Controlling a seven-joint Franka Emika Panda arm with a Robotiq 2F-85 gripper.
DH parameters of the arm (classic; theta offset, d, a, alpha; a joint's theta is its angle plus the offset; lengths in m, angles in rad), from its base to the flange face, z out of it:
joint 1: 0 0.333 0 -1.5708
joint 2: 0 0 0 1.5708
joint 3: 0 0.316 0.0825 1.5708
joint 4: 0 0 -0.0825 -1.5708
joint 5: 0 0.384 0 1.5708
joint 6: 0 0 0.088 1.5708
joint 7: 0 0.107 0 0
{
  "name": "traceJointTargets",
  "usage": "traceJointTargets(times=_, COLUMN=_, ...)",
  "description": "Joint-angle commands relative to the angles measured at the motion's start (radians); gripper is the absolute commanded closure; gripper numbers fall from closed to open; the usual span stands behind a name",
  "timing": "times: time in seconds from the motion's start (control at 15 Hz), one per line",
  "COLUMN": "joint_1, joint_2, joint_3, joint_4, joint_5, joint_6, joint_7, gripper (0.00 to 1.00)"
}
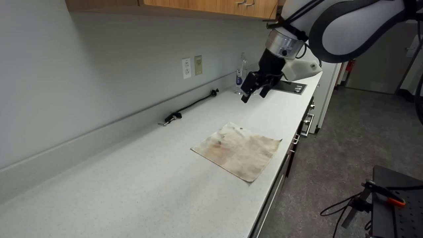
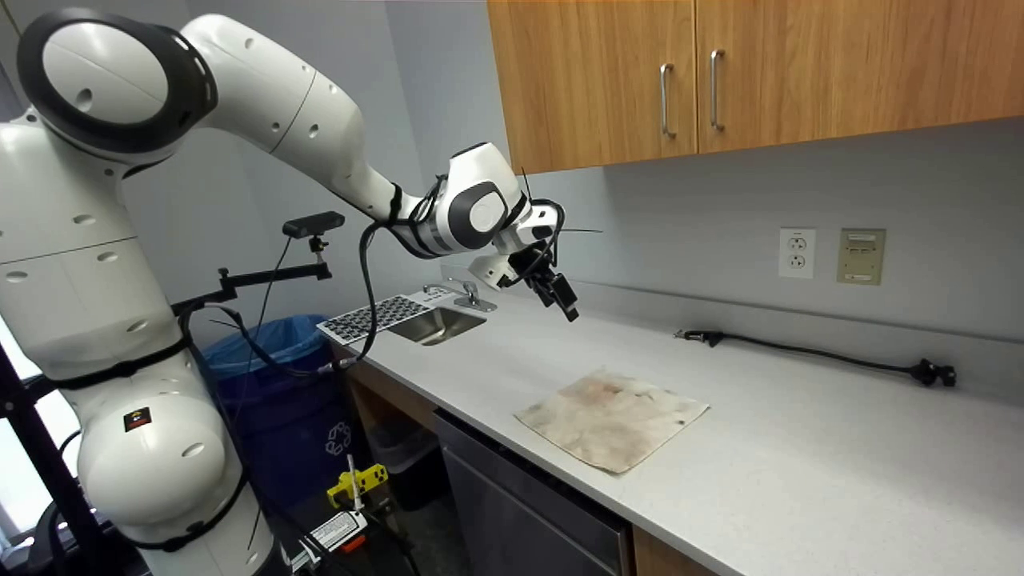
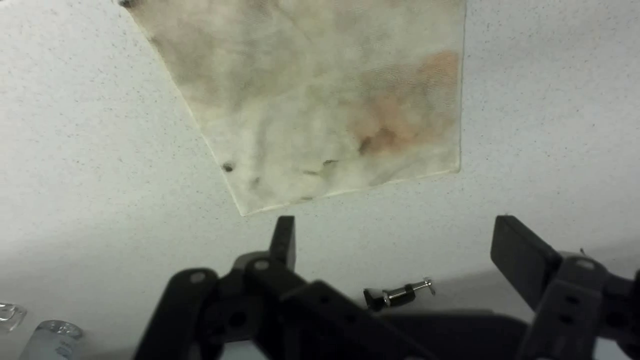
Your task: Straighten out the cloth
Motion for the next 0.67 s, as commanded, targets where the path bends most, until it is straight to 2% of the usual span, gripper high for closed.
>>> traceJointTargets(times=0.0, joint_1=-0.044, joint_2=-0.073, joint_3=0.033, joint_4=-0.083, joint_5=-0.055, joint_6=0.051, joint_7=0.044, gripper=0.00)
traceJointTargets(times=0.07, joint_1=-0.052, joint_2=-0.083, joint_3=0.036, joint_4=-0.094, joint_5=-0.071, joint_6=0.052, joint_7=0.060, gripper=0.00)
traceJointTargets(times=0.13, joint_1=-0.050, joint_2=-0.029, joint_3=0.042, joint_4=-0.037, joint_5=-0.021, joint_6=0.020, joint_7=0.010, gripper=0.00)
traceJointTargets(times=0.6, joint_1=-0.062, joint_2=-0.055, joint_3=0.050, joint_4=-0.066, joint_5=-0.036, joint_6=0.022, joint_7=0.026, gripper=0.00)
